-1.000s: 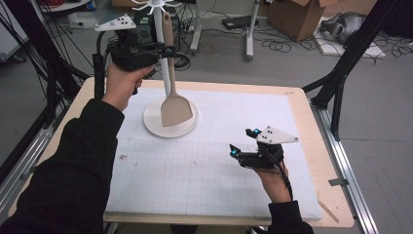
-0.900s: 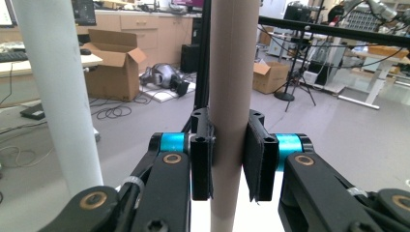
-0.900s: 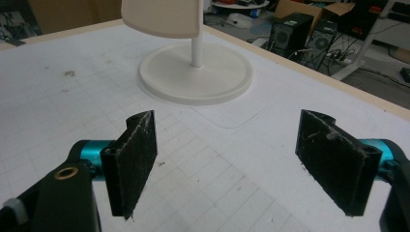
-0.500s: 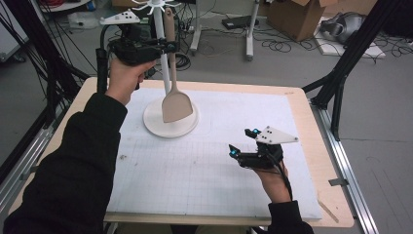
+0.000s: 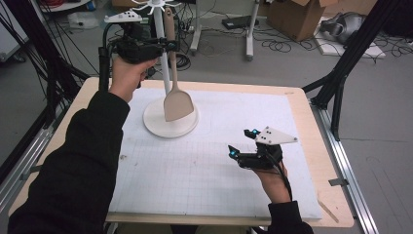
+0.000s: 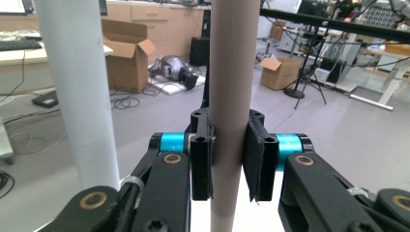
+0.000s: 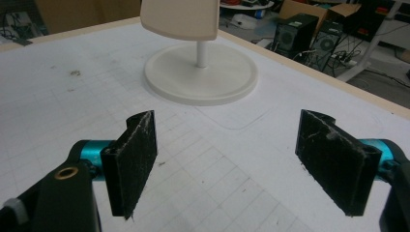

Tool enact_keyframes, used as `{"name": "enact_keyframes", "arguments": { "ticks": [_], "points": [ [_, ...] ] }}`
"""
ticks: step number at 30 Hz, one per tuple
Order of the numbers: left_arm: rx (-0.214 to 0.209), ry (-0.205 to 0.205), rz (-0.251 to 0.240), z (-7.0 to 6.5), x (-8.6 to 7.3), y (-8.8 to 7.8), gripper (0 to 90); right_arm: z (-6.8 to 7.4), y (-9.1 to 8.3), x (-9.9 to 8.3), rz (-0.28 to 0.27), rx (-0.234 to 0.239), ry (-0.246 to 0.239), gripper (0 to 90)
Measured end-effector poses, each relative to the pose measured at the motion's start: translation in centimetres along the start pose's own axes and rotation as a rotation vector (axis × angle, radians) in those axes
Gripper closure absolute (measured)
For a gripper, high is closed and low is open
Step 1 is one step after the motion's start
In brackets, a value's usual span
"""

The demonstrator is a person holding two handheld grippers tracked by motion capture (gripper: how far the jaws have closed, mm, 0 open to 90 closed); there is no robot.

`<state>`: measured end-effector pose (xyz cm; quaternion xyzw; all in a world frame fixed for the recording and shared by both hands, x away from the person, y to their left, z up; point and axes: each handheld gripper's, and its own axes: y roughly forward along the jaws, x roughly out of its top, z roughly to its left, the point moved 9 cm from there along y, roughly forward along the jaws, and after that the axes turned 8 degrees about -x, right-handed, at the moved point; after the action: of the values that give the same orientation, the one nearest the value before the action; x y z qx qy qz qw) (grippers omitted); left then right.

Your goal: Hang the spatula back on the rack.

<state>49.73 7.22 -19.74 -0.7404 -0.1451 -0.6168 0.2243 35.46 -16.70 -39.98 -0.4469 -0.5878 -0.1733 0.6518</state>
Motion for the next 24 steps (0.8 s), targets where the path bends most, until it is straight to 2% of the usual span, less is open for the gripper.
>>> {"name": "enact_keyframes", "arguments": {
  "ticks": [7,9,10,11,12,13,15,18,19,23,24],
  "points": [
    [0.011,0.017,-0.001,0.1,-0.3,-0.1,74.6,0.0,0.0,0.0,-0.006,0.003,-0.003,22.0],
    [0.001,0.012,-0.016,0.0,-0.4,-0.4,74.1,0.1,0.0,-0.1,-0.004,0.001,-0.003,22.1],
    [0.003,0.011,-0.021,0.0,-0.7,-0.6,72.4,0.1,0.0,-0.1,-0.006,0.001,-0.003,22.1],
    [0.009,0.006,-0.023,0.1,-1.0,-0.7,63.3,0.0,0.0,-0.1,-0.006,-0.001,-0.003,22.1],
    [0.026,0.009,-0.010,0.3,-2.0,-1.2,59.3,0.0,0.0,-0.2,-0.005,-0.001,-0.001,22.1],
    [0.026,0.009,-0.010,0.3,-2.0,-1.2,56.0,0.0,0.0,-0.2,-0.003,-0.004,0.001,22.1],
    [0.034,-0.004,-0.027,0.5,-3.2,-2.1,52.1,0.0,0.0,-0.2,-0.003,-0.004,0.001,22.1],
    [0.051,0.005,-0.037,0.4,-3.9,-2.8,45.6,0.0,0.0,-0.2,-0.004,-0.005,-0.005,22.2],
    [0.050,0.003,-0.047,0.4,-4.3,-3.2,40.5,0.1,0.1,-0.3,0.005,-0.001,-0.004,22.1],
    [0.022,0.014,-0.073,-0.4,-5.8,-4.7,37.3,0.1,0.3,-0.3,0.006,-0.003,-0.002,22.1],
    [0.019,0.014,-0.077,-0.6,-6.3,-5.1,33.9,0.1,0.4,-0.3,0.005,-0.004,0.000,22.1]
  ]
}}
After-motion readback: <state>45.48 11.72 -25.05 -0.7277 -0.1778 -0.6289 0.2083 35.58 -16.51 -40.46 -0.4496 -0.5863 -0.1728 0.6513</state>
